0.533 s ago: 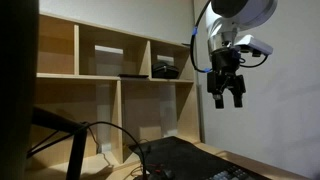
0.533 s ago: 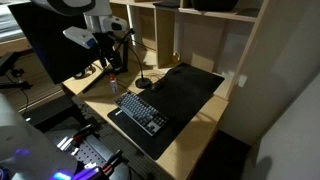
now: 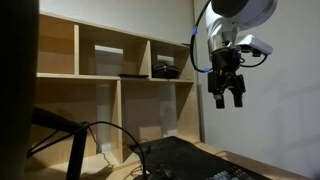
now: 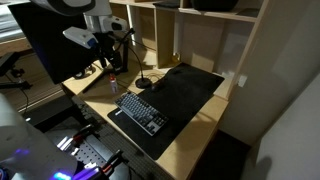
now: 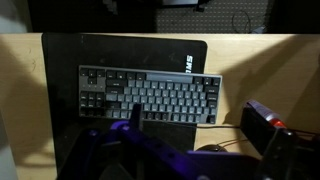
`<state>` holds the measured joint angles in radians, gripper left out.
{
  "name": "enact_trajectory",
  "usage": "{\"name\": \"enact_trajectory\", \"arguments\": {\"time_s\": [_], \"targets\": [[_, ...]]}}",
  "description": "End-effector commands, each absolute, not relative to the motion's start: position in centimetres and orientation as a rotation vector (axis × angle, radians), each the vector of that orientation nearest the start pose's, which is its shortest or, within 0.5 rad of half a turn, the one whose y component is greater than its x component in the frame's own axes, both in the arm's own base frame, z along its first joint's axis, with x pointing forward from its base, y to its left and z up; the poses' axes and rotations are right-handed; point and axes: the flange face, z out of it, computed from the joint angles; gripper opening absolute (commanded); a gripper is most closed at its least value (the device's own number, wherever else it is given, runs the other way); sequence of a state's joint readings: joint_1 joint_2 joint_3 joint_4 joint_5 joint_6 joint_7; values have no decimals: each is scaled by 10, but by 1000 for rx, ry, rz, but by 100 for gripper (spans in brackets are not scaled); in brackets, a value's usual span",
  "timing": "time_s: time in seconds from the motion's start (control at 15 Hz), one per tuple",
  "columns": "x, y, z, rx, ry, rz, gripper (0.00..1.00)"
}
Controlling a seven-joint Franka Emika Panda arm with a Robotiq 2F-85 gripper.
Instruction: Move the bottle to the right
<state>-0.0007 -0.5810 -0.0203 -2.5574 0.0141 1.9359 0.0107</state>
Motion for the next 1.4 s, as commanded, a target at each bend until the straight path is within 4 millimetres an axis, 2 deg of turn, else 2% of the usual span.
{"name": "enact_trajectory", "arguments": {"time_s": [0.0, 0.33, 0.4, 0.8, 1.07, 1.33], "targets": [[366, -8, 457, -3139, -106, 6, 100], [375, -9, 463, -3140, -263, -156, 100], [376, -8, 466, -3141, -191, -109, 100], [376, -9, 466, -3172, -237, -92, 100], [379, -7, 468, -3136, -295, -197, 100], [386, -4, 473, -3116, -278, -336, 100]]}}
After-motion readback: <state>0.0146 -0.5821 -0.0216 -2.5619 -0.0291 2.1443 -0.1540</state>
